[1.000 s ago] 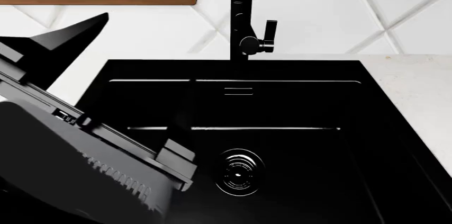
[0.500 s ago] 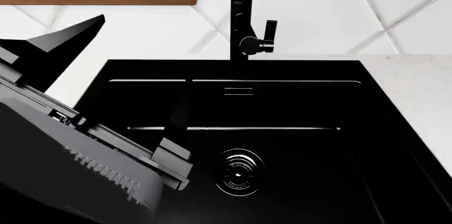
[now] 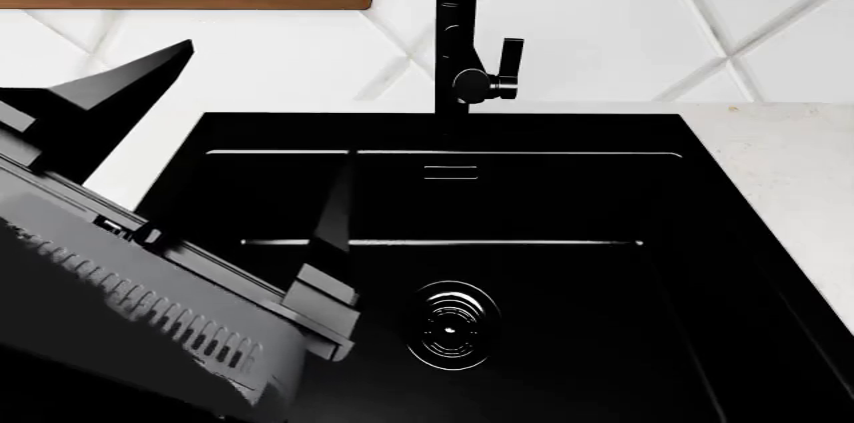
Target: Pick and place the shaker into the drawer. Then close the cabinet.
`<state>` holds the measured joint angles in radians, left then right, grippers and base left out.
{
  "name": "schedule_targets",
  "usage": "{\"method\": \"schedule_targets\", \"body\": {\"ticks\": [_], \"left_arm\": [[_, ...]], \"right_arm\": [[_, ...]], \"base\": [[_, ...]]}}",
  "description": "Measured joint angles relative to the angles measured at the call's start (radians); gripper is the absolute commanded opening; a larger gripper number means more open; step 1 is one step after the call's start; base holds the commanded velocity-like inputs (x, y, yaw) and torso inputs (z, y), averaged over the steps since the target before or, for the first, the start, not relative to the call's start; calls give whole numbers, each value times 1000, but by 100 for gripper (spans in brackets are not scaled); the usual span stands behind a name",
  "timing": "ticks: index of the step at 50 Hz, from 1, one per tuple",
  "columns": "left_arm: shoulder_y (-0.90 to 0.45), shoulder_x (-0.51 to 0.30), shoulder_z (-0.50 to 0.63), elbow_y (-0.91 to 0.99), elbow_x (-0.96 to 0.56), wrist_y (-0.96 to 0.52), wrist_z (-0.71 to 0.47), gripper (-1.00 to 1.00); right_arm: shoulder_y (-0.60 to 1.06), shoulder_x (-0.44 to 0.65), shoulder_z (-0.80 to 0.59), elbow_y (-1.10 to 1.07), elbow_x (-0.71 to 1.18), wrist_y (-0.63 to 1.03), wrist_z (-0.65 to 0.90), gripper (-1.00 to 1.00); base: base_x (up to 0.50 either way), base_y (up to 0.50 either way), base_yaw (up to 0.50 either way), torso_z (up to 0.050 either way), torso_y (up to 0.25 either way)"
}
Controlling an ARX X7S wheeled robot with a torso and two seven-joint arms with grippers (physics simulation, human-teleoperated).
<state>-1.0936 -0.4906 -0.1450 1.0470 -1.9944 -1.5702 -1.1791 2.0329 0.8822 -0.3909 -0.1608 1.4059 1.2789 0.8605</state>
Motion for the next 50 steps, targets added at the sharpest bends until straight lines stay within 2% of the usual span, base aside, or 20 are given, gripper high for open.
{"method": "schedule_targets", "body": {"ticks": [12, 25, 38, 50], "left_arm": [[33, -25, -29, 0, -19, 0, -19, 100], [70, -44, -84, 0, -44, 0, -24, 100], [77, -50, -115, 0, -68, 0, -32, 100], [75, -38, -118, 0, -68, 0, -32, 100]], "right_arm": [[-61, 15, -92, 152, -224, -141, -212, 100], [-63, 37, -149, 156, -294, -183, -278, 100], [-84, 43, -127, 138, -297, -159, -260, 100], [-69, 47, -39, -2, -103, -18, -93, 100]], "base": [[0, 0, 0, 0, 0], [5, -1, 1, 0, 0], [2, -2, 0, 0, 0], [0, 0, 0, 0, 0]]}}
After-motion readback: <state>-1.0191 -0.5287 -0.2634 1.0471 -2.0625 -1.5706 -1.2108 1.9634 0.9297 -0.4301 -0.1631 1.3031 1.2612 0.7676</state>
